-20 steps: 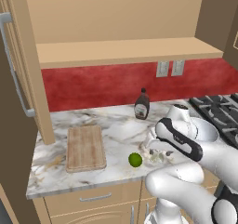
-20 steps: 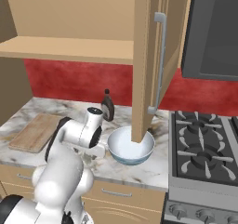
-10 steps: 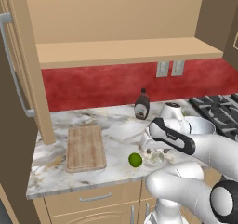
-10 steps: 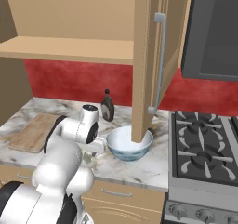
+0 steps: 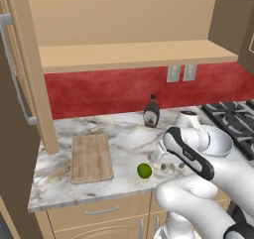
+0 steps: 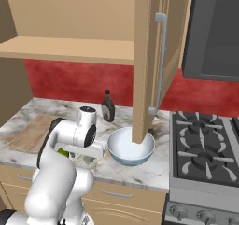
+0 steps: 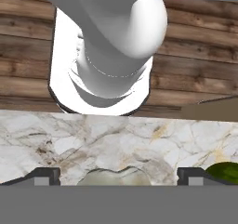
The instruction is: Open the cabinet. Place the bowl and condiment on the counter. Then place the lime and garlic on the cutting board.
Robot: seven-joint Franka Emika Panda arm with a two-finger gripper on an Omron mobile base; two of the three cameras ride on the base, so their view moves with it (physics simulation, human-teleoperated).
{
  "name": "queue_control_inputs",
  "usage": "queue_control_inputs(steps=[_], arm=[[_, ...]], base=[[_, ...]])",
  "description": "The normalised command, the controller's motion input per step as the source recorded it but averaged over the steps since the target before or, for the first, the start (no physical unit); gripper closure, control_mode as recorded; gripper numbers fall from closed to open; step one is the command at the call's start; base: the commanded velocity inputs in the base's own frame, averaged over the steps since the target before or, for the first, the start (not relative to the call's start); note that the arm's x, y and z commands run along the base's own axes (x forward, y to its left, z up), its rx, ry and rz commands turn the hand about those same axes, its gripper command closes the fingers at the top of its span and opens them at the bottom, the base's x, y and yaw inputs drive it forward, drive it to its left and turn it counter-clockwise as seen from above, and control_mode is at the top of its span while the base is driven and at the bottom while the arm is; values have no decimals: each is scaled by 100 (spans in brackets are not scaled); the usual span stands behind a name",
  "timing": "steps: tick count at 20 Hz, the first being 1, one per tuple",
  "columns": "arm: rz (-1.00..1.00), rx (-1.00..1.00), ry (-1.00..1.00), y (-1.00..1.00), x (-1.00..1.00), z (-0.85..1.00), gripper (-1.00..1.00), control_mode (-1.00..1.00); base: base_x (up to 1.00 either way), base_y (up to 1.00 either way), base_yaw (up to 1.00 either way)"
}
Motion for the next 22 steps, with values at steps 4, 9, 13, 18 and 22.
queue_control_inputs(steps=[4, 9, 13, 18, 22], arm=[[2, 0, -1, 0, -2, -21, -100, -100], [4, 0, -7, 1, 3, -22, -100, -100], [5, 0, -2, 13, 0, -26, -100, -100], [6, 0, 0, 25, 0, -38, -100, -100], [6, 0, 0, 25, 0, -47, -100, -100]], base=[[0, 0, 0], [0, 0, 0], [0, 0, 0], [0, 0, 0], [0, 0, 0]])
